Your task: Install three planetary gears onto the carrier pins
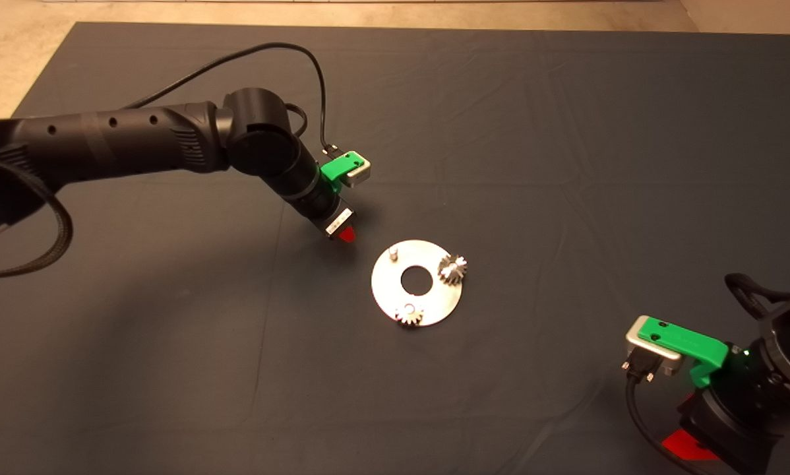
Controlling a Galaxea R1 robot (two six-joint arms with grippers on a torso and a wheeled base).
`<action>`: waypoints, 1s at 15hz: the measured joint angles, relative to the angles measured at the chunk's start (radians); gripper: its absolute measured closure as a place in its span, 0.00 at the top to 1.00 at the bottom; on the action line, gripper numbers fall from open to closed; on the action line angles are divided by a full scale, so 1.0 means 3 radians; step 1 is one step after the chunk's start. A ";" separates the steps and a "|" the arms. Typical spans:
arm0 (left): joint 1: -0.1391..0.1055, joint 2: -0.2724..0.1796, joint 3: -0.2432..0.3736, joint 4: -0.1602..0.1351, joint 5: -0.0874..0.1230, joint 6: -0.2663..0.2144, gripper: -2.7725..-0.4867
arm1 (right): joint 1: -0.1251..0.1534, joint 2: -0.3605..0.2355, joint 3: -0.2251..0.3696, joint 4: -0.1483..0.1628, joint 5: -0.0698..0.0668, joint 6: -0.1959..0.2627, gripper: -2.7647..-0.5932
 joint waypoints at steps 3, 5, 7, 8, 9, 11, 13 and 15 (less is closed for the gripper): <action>0.0000 0.0020 0.0000 0.0068 0.0000 0.0000 0.49 | 0.0000 -0.0001 0.0002 0.0000 -0.0001 0.0000 0.39; 0.0000 0.0020 0.0000 0.0072 -0.0003 0.0000 0.49 | 0.0000 -0.0001 0.0002 0.0000 0.0000 0.0001 0.39; 0.0008 0.0020 0.0000 0.0085 -0.0007 0.0000 0.49 | 0.0000 -0.0001 0.0002 0.0001 0.0000 0.0001 0.39; 0.0016 0.0020 0.0001 0.0095 -0.0007 0.0000 0.49 | 0.0000 -0.0001 0.0002 0.0000 -0.0001 0.0001 0.39; 0.0016 0.0020 0.0003 0.0106 -0.0007 0.0000 0.49 | 0.0000 -0.0001 0.0004 0.0001 -0.0001 0.0001 0.39; 0.0017 0.0018 0.0045 0.0171 -0.0004 0.0001 0.48 | 0.0002 -0.0001 0.0002 0.0000 -0.0001 0.0001 0.39; 0.0035 0.0018 0.0068 0.0224 -0.0002 0.0001 0.46 | 0.0036 -0.0001 0.0004 0.0001 0.0000 0.0001 0.39; 0.0089 0.0015 0.0114 0.0298 -0.0004 -0.0001 0.46 | 0.0047 -0.0001 0.0005 0.0001 0.0000 0.0001 0.39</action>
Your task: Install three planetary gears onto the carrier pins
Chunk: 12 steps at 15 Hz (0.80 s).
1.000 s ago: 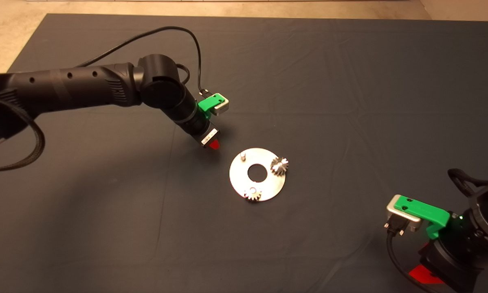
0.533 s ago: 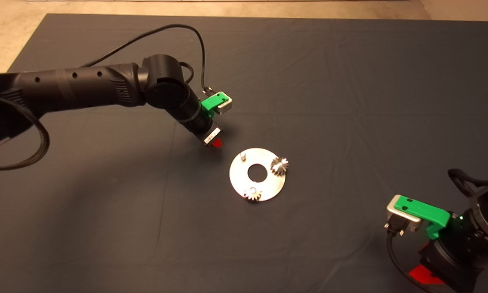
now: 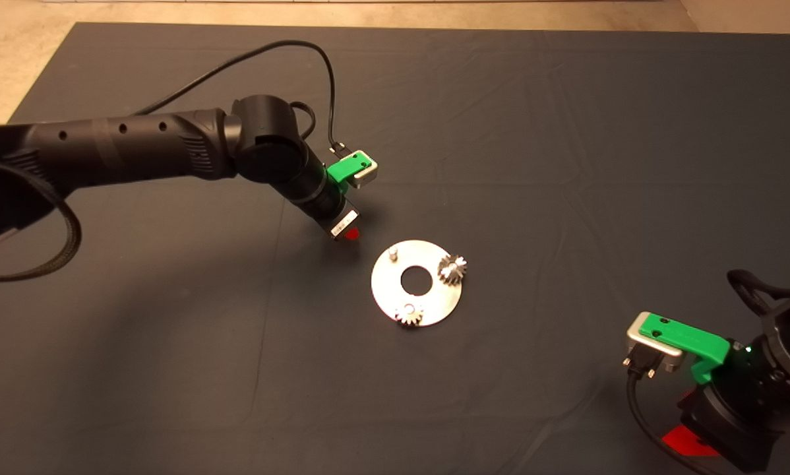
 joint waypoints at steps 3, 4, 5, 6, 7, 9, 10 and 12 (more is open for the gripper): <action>0.0019 -0.0006 0.0023 0.0006 0.0003 0.0000 0.39 | 0.0016 -0.0002 0.0001 0.0000 -0.0001 0.0000 0.39; 0.0019 -0.0006 0.0023 0.0013 0.0004 0.0000 0.39 | 0.0021 -0.0001 0.0001 0.0000 -0.0002 0.0000 0.39; 0.0019 -0.0005 0.0023 0.0021 0.0003 0.0000 0.35 | 0.0021 -0.0001 0.0001 -0.0001 0.0001 0.0000 0.39; 0.0019 -0.0006 0.0023 0.0029 0.0003 0.0000 0.33 | 0.0027 -0.0001 0.0004 -0.0001 0.0000 0.0000 0.39; 0.0019 -0.0005 0.0023 0.0042 0.0001 0.0000 0.33 | 0.0029 -0.0001 0.0004 0.0000 -0.0001 0.0000 0.39; 0.0019 -0.0006 0.0023 0.0079 0.0004 0.0000 0.28 | 0.0040 -0.0001 0.0004 -0.0001 0.0000 0.0000 0.39; 0.0019 -0.0006 0.0023 0.0089 0.0003 0.0000 0.26 | 0.0045 -0.0001 0.0004 0.0000 0.0000 0.0000 0.39; 0.0020 -0.0008 0.0023 0.0095 -0.0018 -0.0001 0.26 | 0.0058 -0.0001 0.0004 0.0000 0.0000 0.0000 0.39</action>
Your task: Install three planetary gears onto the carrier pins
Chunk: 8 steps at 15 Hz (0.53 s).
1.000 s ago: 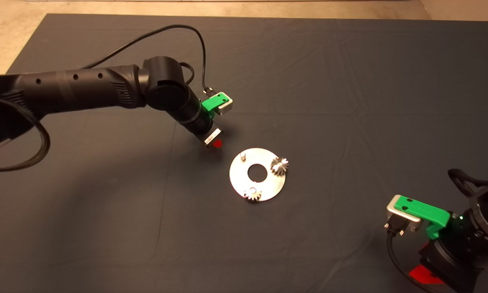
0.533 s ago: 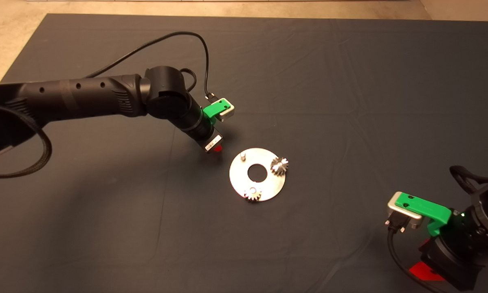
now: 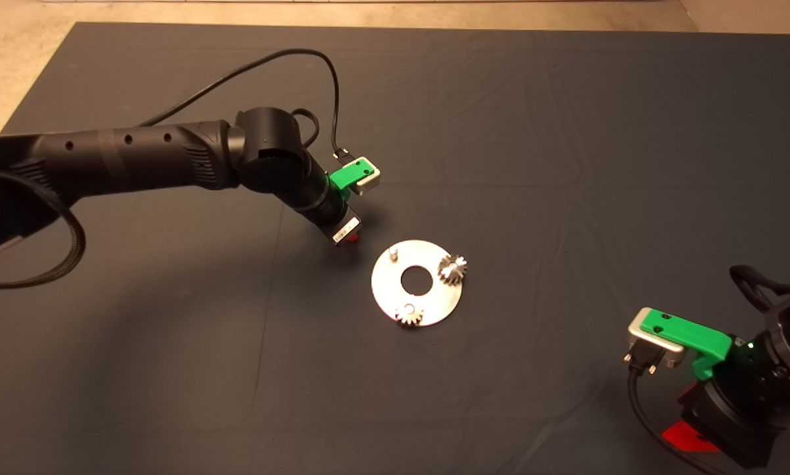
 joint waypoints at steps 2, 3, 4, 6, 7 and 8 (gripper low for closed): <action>0.0001 0.0000 0.0000 0.0003 -0.0009 0.0000 0.26 | 0.0006 0.0000 0.0000 0.0000 -0.0001 0.0001 0.39; 0.0001 0.0000 0.0000 0.0005 -0.0010 0.0001 0.26 | 0.0006 0.0000 0.0000 0.0000 -0.0001 0.0001 0.39; 0.0002 0.0000 0.0000 0.0010 -0.0011 0.0001 0.26 | 0.0008 0.0000 0.0000 0.0000 0.0000 0.0001 0.39; 0.0045 0.0000 0.0000 0.0065 -0.0055 0.0000 0.26 | 0.0026 0.0000 0.0000 0.0000 -0.0002 0.0001 0.39; 0.0068 0.0000 0.0000 0.0086 -0.0075 0.0001 0.24 | 0.0026 -0.0001 0.0000 0.0000 -0.0002 0.0001 0.39; 0.0074 -0.0004 0.0000 0.0093 -0.0090 0.0001 0.24 | 0.0026 -0.0001 0.0000 0.0000 -0.0001 0.0001 0.39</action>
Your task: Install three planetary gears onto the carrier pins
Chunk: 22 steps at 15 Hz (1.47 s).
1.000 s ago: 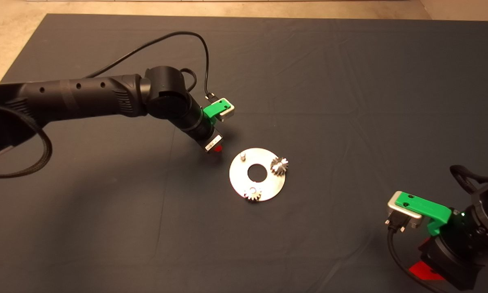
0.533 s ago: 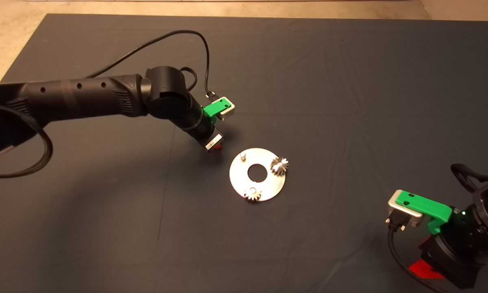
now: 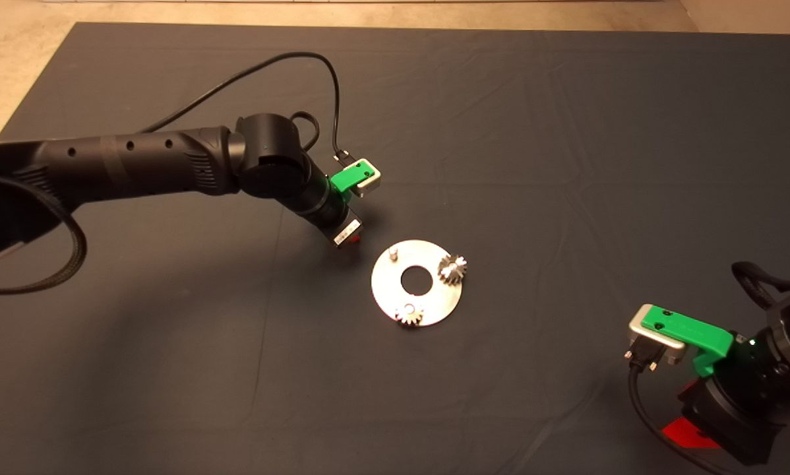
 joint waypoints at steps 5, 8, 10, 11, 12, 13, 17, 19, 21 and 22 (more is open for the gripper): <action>0.0016 -0.0005 0.0007 0.0037 -0.0008 0.0001 0.22 | 0.0010 -0.0005 0.0001 0.0000 0.0001 0.0001 0.39; 0.0017 -0.0004 0.0011 0.0045 -0.0006 0.0001 0.20 | 0.0019 -0.0005 0.0001 0.0000 0.0000 0.0001 0.39; 0.0017 -0.0004 0.0013 0.0047 -0.0005 0.0001 0.19 | 0.0019 -0.0005 0.0001 0.0000 0.0000 0.0000 0.39; 0.0017 -0.0004 0.0013 0.0047 -0.0005 0.0001 0.18 | 0.0019 -0.0005 0.0001 0.0000 0.0000 0.0001 0.39; 0.0017 -0.0005 0.0013 0.0047 -0.0005 0.0001 0.16 | 0.0019 -0.0005 0.0001 0.0000 0.0000 0.0001 0.39; 0.0017 -0.0004 0.0013 0.0047 -0.0004 0.0001 0.16 | 0.0019 -0.0005 0.0000 0.0000 0.0000 0.0001 0.39; 0.0017 -0.0001 0.0013 0.0048 0.0002 0.0001 0.14 | 0.0019 -0.0005 0.0001 0.0000 0.0000 0.0000 0.39; 0.0013 0.0015 0.0025 0.0060 0.0056 0.0001 0.12 | 0.0019 -0.0005 0.0000 0.0000 0.0000 0.0001 0.39; 0.0009 0.0015 0.0037 0.0062 0.0104 0.0002 0.11 | 0.0029 -0.0005 0.0001 0.0000 0.0001 0.0000 0.39; 0.0006 0.0026 0.0039 0.0062 0.0150 0.0002 0.10 | 0.0033 -0.0005 0.0001 0.0001 0.0001 0.0001 0.39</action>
